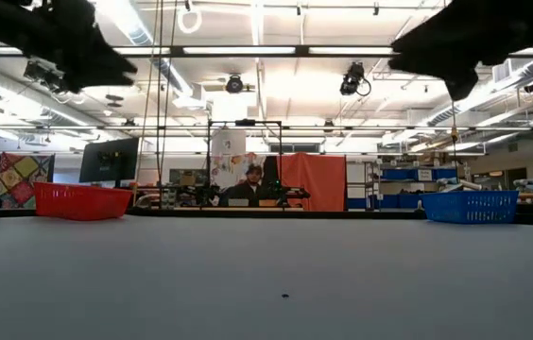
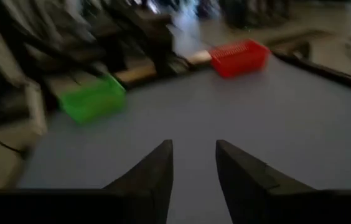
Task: Sort rubber bands into baskets
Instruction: Return to Home Position
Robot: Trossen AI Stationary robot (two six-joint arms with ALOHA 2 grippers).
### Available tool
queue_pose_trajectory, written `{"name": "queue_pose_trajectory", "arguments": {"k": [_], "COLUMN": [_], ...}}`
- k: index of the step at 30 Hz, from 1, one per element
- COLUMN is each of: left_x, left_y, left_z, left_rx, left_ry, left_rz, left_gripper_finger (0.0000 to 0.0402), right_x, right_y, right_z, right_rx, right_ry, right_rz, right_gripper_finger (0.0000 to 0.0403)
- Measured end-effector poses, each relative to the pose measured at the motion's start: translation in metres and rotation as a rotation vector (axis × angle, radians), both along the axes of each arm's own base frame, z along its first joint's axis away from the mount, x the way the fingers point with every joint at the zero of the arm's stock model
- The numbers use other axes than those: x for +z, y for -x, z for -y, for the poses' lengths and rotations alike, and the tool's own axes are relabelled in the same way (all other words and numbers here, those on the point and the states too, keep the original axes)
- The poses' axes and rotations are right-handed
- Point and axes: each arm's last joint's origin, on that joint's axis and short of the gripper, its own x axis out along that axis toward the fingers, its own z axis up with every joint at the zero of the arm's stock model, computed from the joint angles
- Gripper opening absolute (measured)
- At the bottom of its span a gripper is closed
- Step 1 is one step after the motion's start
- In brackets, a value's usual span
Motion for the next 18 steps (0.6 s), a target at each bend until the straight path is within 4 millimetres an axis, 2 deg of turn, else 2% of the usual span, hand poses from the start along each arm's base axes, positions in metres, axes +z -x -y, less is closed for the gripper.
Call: {"name": "queue_pose_trajectory", "arguments": {"k": [5, 11, 15, 18], "left_x": [-0.012, -0.020, -0.020, -0.029], "left_y": [-0.015, -0.021, -0.016, -0.013], "left_z": [0.015, 0.028, 0.037, 0.041], "left_rx": [-0.315, -0.453, -0.540, -0.563], "left_ry": [-0.025, -0.064, -0.071, -0.102], "left_rz": [0.153, 0.231, 0.295, 0.318], "left_gripper_finger": [0.0211, 0.0197, 0.0176, 0.0154], "right_x": [0.000, 0.010, 0.017, 0.013], "right_y": [0.032, 0.057, 0.067, 0.069], "right_z": [0.019, 0.044, 0.051, 0.053], "right_rx": [0.093, 0.177, 0.289, 0.315], "right_ry": [-0.033, -0.013, -0.014, -0.019], "right_rz": [0.198, 0.314, 0.377, 0.377], "right_gripper_finger": [0.0101, 0.0015, 0.0010, 0.0006]}}
